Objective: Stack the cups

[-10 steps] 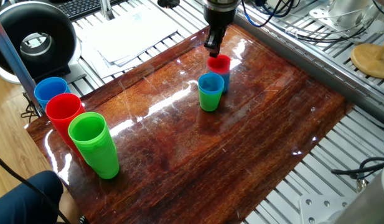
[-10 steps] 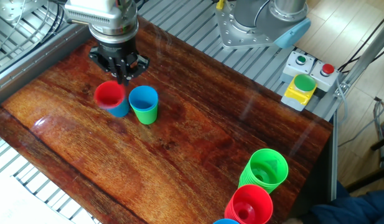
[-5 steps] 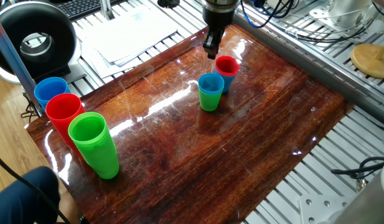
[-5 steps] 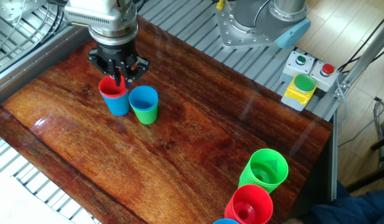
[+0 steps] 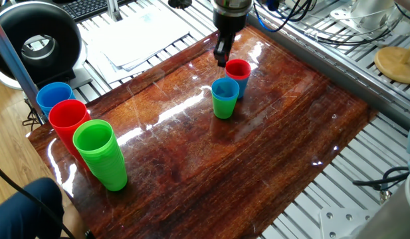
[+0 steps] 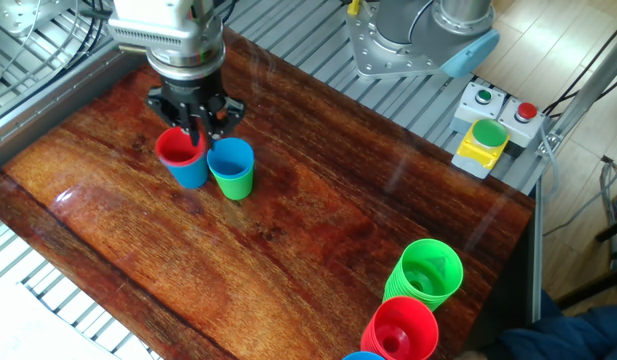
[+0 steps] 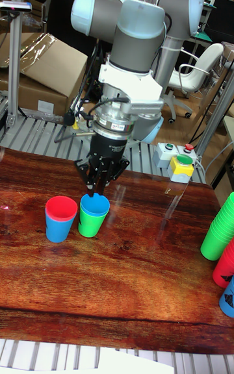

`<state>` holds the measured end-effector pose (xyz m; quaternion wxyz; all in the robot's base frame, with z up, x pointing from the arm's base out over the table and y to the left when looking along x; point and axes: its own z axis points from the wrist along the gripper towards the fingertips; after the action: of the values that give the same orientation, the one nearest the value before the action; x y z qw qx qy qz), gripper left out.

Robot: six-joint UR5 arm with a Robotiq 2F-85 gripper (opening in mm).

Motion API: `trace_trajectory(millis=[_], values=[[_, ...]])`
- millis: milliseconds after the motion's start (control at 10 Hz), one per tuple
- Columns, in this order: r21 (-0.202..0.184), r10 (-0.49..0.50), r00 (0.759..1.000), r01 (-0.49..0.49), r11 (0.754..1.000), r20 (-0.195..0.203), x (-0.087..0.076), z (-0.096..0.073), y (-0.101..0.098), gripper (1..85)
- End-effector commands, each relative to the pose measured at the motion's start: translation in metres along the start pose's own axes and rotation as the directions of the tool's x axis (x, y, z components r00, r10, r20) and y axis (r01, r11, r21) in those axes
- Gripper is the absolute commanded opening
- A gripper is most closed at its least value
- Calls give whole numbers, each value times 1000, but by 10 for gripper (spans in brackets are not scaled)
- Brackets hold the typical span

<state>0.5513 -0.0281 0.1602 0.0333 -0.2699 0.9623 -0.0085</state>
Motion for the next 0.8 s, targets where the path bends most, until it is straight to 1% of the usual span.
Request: trace_trajectory(millis=[0,100,200,300,400,500,600,700], values=[[-54,-62,997,64,996,38,-18,19,17,293],[-63,-31,999,33,997,41,-22,25,27,307],[-57,-2,999,4,998,41,-22,33,36,303],[-51,10,999,-8,999,45,-19,40,43,303],[-52,18,999,-16,999,49,-13,43,47,303],[-58,25,998,-22,998,54,-8,41,51,303],[-73,47,998,-44,996,46,-1,38,60,307],[-64,56,997,-53,997,44,3,38,63,307]])
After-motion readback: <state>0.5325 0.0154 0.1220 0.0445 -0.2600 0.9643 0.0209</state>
